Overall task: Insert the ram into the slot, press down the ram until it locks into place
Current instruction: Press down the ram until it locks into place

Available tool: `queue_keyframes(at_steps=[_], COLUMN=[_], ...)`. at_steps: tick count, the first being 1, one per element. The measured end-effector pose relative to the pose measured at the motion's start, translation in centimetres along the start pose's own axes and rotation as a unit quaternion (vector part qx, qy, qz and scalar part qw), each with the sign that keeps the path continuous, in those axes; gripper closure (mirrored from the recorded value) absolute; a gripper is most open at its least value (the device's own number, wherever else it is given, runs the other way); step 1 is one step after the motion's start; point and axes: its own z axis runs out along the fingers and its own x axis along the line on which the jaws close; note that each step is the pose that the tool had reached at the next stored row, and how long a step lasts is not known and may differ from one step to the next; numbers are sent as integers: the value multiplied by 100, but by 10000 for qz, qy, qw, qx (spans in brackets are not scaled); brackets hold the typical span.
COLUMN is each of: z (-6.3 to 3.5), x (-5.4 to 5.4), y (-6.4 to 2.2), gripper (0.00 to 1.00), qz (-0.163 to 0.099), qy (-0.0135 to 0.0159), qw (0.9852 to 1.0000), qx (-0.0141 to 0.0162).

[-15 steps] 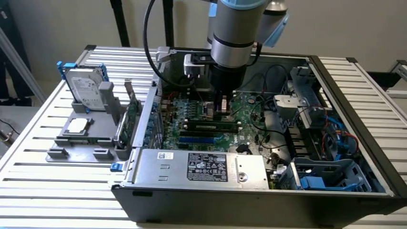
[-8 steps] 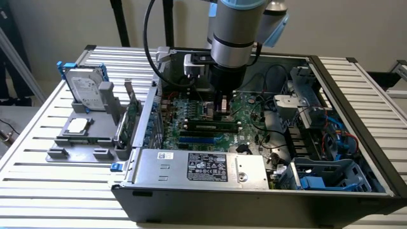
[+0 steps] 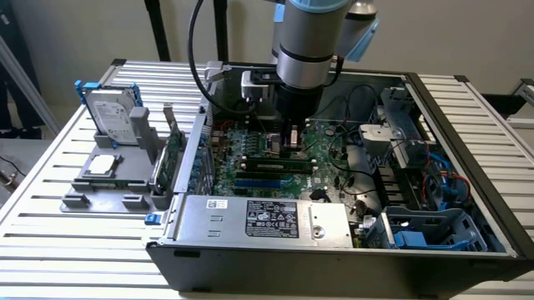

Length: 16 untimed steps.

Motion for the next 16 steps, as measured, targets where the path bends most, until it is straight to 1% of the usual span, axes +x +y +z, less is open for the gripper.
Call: queue_keyframes(at_steps=[1, 10, 15, 16], z=[7, 167, 251, 264], x=[-2, -44, -45, -43], y=[8, 52, 57, 58], gripper=[89, 89, 89, 89], qz=[0, 0, 0, 0], qy=[0, -1, 22, 30], qw=[10000, 10000, 10000, 10000], qx=[11, 47, 57, 57])
